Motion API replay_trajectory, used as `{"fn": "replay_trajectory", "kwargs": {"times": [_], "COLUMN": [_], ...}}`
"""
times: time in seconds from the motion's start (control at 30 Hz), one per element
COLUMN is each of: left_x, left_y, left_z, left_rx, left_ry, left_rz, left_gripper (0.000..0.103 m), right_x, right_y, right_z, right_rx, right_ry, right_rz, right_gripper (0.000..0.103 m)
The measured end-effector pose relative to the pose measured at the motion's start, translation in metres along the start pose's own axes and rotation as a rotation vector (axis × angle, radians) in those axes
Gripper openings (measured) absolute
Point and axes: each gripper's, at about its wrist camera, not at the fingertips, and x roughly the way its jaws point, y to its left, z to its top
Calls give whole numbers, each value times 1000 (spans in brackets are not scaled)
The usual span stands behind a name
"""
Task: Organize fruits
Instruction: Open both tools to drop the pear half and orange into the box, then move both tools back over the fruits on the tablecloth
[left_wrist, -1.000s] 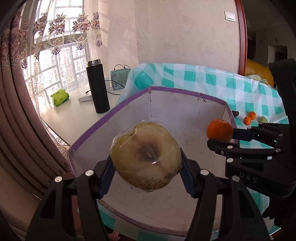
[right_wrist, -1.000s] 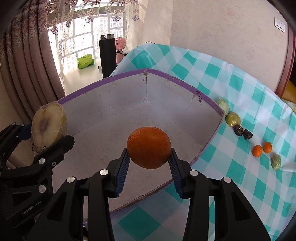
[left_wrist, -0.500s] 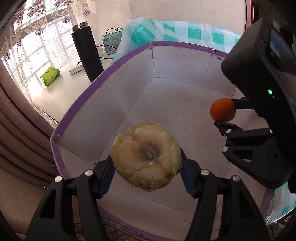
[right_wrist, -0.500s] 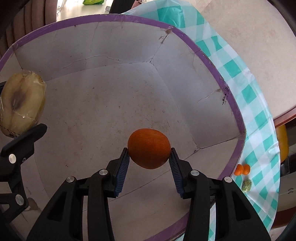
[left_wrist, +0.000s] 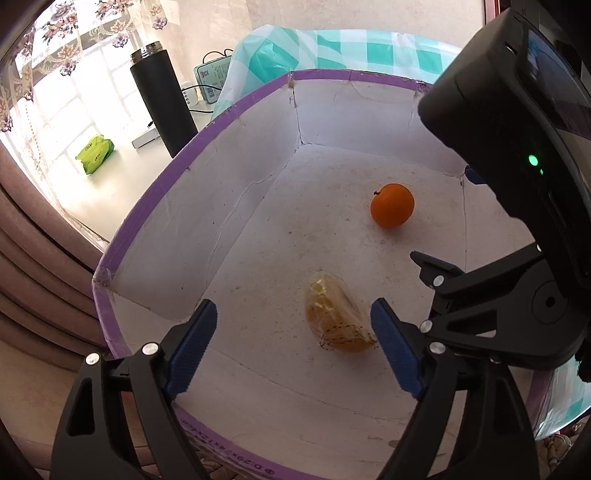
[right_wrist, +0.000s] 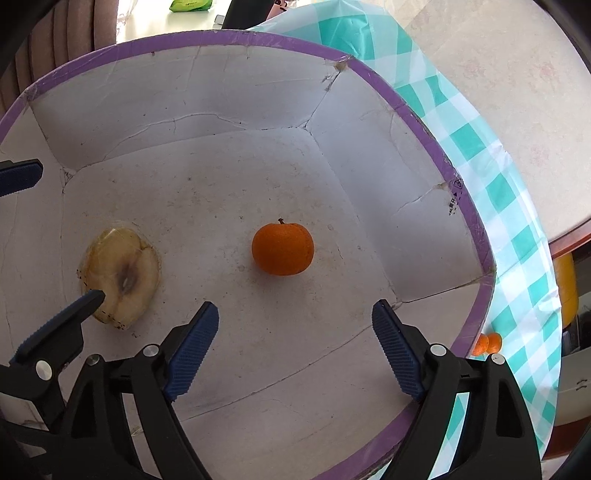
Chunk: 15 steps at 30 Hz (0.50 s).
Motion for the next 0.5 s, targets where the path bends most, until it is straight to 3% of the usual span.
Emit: {"fn": "replay_trajectory", "kwargs": {"times": [0.1, 0.13, 0.3, 0.4, 0.5], "left_x": [-6, -10, -33, -56, -93], "left_y": [0, 1, 6, -2, -21], "left_z": [-1, -1, 1, 5, 7], "left_rx": [2, -2, -27, -23, -11], "left_ry": [-19, -30, -101, -196, -352], "left_rz": [47, 69, 138, 222, 305], "left_gripper": [93, 101, 101, 101, 101], "right_x": [-4, -6, -34, -60, -87], "right_y": [-1, -1, -13, -28, -54], "right_z": [-1, -1, -8, -19, -41], "right_rx": [6, 9, 78, 140, 232], "right_ry": [-35, -47, -193, -334, -489], "right_rz": [2, -1, 28, 46, 29], "right_gripper": [85, 85, 85, 85, 86]}}
